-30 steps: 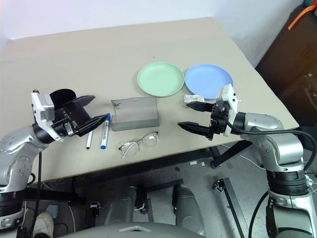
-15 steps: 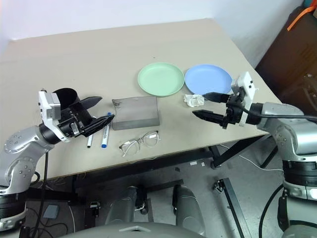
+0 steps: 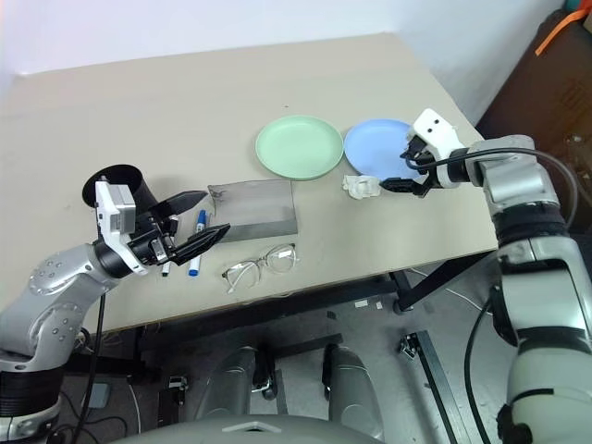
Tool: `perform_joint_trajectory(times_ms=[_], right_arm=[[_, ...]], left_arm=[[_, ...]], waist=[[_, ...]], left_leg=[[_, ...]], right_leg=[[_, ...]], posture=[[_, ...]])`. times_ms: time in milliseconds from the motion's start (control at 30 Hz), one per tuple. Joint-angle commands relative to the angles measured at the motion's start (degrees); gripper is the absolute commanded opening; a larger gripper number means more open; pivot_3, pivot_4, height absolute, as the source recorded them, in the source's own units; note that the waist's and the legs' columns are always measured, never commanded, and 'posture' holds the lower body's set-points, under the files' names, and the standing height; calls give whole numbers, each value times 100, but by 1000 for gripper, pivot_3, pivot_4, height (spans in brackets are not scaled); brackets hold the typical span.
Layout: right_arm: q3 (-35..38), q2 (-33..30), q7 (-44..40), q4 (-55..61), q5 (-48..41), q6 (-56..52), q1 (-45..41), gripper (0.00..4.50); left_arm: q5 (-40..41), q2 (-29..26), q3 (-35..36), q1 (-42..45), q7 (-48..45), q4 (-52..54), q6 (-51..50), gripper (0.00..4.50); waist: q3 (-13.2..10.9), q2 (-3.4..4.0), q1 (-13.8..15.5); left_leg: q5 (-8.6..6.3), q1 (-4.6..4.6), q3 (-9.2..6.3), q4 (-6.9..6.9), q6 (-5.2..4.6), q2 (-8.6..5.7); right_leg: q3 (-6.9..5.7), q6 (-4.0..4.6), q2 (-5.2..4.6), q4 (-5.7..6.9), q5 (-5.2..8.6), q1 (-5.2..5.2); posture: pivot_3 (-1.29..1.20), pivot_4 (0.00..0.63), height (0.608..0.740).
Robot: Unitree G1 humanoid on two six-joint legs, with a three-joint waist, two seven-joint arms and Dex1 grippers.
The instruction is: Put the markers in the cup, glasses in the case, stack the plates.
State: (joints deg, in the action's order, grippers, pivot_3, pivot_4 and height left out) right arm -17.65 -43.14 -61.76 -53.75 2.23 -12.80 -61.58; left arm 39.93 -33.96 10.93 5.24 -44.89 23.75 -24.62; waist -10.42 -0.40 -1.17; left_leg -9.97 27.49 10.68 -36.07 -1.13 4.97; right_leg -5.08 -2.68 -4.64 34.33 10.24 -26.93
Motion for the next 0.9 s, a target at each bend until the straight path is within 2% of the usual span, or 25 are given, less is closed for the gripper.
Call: perform_joint_trajectory(times_ms=[33,67,167,267,533,900], right_arm=[[-29,178,39,-715,398,561,-475,4500],[-25,298,153,-936,481,613,-571,4500],[-77,516,423,-1403,780,818,-713,3900],[-74,613,552,-1640,994,986,-766,2882],[61,580,251,-1699,1157,1244,-897,54],[548,488,163,-1262,916,1287,-1087,23]], left_arm=[[-48,40,80,-64,30,218,174,4478],[-75,59,77,-108,26,224,212,4478],[-132,119,50,-192,38,269,292,4500],[-169,165,50,-275,25,267,386,4500],[-301,165,136,-480,-305,-103,782,4500],[-466,224,96,-560,-708,-624,1298,4500]], waist=[[-1,1,-2],[-1,1,-8],[-1,2,-44],[-1,2,-43],[-1,3,-126],[-3,10,-141]], left_leg=[[0,0,1,-4,0,0],[0,0,2,-7,0,0],[1,-3,5,-17,0,0],[1,-7,5,-17,1,0],[1,-7,9,-21,3,-1],[1,-6,9,-19,3,0]], right_leg=[[1,-1,0,3,0,4],[1,-1,0,4,0,5],[5,-2,0,21,-1,5],[5,-1,-6,37,-1,0],[8,6,-17,83,-4,-24],[14,10,-14,85,-6,-32]], posture=[[0,150,719],[0,150,719],[0,150,719],[0,150,719],[0,150,719],[0,150,719]])
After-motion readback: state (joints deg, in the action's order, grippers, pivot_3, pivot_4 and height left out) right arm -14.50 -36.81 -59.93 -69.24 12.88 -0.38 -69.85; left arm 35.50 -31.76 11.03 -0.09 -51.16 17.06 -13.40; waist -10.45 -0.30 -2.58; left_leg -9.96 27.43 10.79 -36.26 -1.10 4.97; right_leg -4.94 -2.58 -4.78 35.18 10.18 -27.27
